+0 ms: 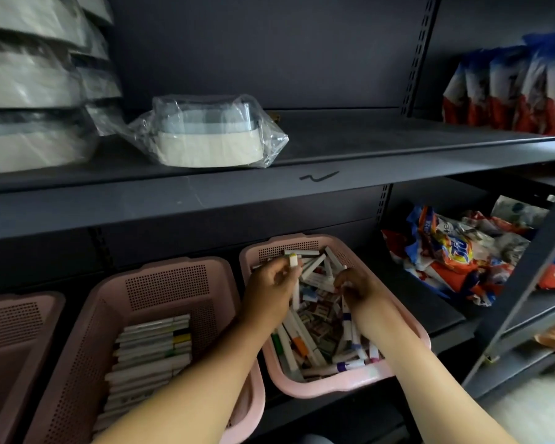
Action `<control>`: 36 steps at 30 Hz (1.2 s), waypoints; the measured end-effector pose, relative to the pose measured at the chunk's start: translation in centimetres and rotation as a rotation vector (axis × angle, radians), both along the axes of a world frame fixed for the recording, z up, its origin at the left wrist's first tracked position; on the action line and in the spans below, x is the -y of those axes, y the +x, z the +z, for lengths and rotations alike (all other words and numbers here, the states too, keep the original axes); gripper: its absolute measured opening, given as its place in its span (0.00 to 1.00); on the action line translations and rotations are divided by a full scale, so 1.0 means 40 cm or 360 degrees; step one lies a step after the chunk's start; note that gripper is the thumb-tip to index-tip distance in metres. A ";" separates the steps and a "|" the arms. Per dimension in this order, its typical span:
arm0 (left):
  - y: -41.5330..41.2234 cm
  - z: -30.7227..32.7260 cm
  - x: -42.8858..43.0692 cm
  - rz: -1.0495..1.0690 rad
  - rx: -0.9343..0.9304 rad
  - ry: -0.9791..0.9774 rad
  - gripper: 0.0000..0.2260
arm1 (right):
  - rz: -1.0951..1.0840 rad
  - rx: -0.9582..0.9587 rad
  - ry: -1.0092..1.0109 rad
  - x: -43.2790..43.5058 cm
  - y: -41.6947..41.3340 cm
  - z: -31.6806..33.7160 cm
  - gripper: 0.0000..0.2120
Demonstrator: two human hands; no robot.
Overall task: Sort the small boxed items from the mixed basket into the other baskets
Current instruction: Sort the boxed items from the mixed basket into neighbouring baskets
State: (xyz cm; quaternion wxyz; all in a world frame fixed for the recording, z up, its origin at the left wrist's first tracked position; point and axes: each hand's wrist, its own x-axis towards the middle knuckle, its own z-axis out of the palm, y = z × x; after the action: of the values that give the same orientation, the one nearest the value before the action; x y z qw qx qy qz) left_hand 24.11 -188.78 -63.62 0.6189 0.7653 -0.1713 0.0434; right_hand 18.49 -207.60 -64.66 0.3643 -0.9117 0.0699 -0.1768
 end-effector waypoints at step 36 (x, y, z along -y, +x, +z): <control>0.195 -0.081 -0.532 0.0057 -0.0180 0.1168 0.14 | 0.0678 -0.0094 0.0126 -0.475 0.119 0.006 0.16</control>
State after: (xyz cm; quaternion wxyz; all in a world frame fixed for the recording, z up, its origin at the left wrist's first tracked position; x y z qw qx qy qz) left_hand 31.92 -167.52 -66.86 0.3109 0.9404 -0.1275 -0.0525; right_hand 23.23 -188.62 -64.43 0.4269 -0.8956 -0.1067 -0.0660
